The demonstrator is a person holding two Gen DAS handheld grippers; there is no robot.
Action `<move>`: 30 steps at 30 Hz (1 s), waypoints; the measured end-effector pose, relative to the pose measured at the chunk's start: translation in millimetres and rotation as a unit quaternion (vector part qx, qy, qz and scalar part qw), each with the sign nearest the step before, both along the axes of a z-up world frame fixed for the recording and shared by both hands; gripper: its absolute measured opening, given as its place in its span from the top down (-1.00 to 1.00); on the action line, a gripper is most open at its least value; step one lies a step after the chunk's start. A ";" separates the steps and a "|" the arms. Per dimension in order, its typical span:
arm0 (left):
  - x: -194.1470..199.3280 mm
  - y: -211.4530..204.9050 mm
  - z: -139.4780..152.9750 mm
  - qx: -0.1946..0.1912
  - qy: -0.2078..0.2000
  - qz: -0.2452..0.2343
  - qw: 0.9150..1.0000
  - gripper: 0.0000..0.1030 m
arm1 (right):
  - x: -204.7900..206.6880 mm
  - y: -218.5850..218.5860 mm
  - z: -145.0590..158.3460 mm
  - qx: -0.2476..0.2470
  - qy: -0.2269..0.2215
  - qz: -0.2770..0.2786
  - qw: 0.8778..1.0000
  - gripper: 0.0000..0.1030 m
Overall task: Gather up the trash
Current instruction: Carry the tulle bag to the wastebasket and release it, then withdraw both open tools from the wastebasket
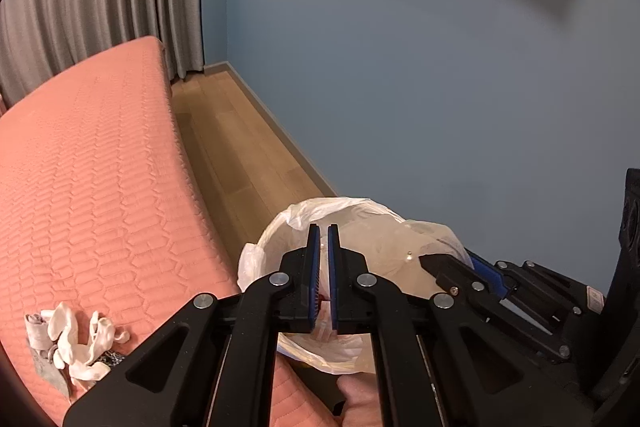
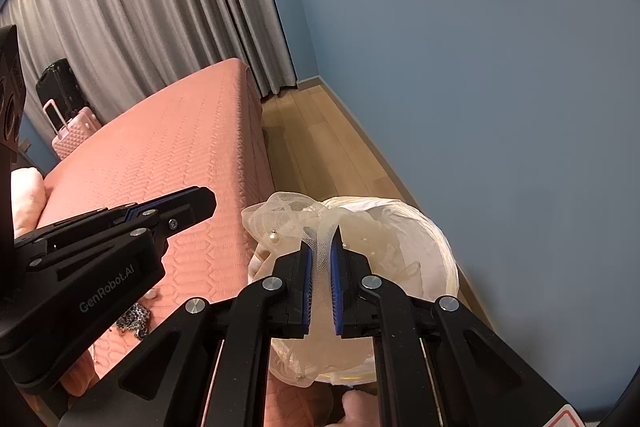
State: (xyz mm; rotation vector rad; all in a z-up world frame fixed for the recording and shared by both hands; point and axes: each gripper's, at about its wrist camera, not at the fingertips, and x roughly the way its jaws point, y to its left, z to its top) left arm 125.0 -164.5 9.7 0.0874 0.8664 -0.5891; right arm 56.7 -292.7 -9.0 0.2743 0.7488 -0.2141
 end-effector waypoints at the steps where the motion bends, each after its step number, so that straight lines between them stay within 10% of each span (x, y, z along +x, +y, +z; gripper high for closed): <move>1: 1.8 -0.1 -0.9 -0.001 0.005 0.002 1.000 0.70 | 0.9 -2.3 -1.4 0.000 0.001 -0.002 1.000 0.78; 5: -0.5 1.7 2.5 -0.001 -0.013 0.023 1.000 -0.07 | -0.7 -1.4 -3.3 -0.001 0.000 -0.009 1.000 0.42; 30: -16.2 102.4 -5.2 -0.022 0.001 0.113 0.993 -0.25 | -20.8 72.8 -13.8 0.004 0.006 0.052 0.999 0.20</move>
